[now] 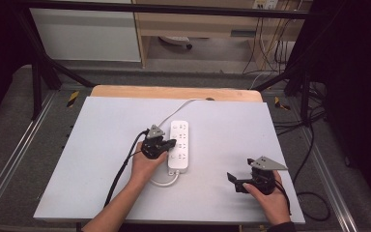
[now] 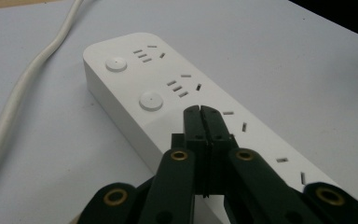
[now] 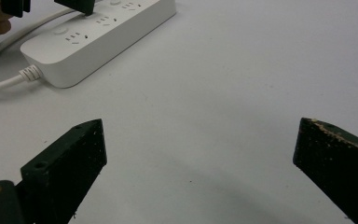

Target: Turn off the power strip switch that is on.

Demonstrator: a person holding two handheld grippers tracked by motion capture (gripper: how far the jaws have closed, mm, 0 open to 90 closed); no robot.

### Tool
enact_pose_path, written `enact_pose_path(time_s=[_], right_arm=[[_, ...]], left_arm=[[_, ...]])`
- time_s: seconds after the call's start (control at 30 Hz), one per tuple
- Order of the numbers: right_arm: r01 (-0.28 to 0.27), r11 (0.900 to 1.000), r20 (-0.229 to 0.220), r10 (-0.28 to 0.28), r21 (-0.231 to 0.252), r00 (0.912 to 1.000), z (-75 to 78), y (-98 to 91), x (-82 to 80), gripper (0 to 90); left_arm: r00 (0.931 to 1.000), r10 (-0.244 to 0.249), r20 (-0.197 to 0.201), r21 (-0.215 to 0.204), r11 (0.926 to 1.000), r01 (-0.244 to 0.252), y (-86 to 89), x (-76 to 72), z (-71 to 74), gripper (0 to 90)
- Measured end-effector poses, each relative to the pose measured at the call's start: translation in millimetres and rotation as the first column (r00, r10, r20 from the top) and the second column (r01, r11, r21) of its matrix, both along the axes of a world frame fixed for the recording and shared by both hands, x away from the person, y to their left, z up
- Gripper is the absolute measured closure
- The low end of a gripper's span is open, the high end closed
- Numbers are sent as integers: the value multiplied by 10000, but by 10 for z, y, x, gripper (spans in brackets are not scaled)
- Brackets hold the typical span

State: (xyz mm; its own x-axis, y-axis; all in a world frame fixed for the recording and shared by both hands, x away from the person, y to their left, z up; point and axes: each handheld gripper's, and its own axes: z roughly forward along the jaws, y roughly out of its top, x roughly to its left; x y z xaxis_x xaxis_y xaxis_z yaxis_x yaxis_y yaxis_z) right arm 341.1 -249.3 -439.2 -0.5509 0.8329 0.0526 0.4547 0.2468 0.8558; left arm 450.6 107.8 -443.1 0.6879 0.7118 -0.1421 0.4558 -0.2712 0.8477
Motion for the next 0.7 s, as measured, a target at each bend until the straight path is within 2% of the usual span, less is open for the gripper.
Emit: enact_pose_path(time_s=[0.37,0.7], right_arm=[[-17,10000,-57,16,-57,10000,-6,3,4,32],[-13,9999,-112,12,-110,9999,-13,9,7,32]], left_arm=[[10000,12,29,117,9999,-13,-8,-2,-15,900],[9999,-79,-96,-67,9999,79,9,11,-24,900]])
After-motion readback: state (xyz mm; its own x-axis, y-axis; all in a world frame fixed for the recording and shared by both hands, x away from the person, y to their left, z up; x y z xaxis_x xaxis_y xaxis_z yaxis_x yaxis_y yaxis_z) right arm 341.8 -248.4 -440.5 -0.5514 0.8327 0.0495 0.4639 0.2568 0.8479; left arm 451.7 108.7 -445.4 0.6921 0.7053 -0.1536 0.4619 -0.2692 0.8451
